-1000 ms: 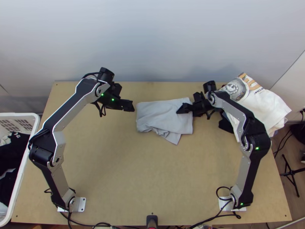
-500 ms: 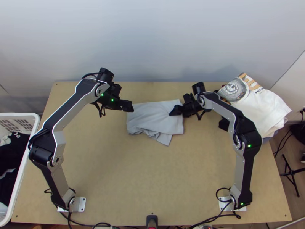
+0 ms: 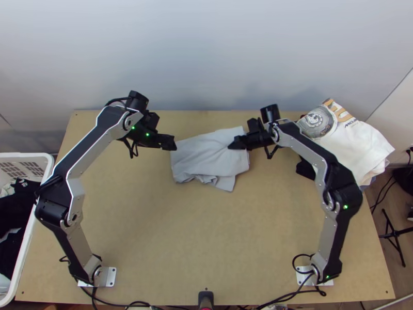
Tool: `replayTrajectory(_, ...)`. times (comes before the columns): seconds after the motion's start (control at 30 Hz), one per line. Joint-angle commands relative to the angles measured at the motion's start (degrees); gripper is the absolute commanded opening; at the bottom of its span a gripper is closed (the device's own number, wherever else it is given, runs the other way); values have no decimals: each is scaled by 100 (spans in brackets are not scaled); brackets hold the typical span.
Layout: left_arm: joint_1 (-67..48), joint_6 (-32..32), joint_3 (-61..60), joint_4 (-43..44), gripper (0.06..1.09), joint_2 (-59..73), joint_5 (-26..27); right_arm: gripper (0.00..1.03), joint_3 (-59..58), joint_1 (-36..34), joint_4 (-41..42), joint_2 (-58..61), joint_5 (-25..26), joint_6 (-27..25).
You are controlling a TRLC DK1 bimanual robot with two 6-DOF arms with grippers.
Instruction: Fold the t-shirt
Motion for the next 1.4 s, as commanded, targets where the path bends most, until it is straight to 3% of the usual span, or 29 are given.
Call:
replayTrajectory(0.0,96,25,-53,-4,104,-53,-7,3,236,-60,-168,-769,6,180)
replayTrajectory(0.7,184,280,-1231,259,104,-721,-25,3,2882,-1273,-1794,-918,216,268)
replayTrajectory(0.9,184,324,-1556,426,104,-817,-16,3,3585,-1958,-2137,-874,252,260)
replayTrajectory(1.37,192,421,-1732,646,104,-791,-16,3,3752,-3443,-2418,-1033,252,216)
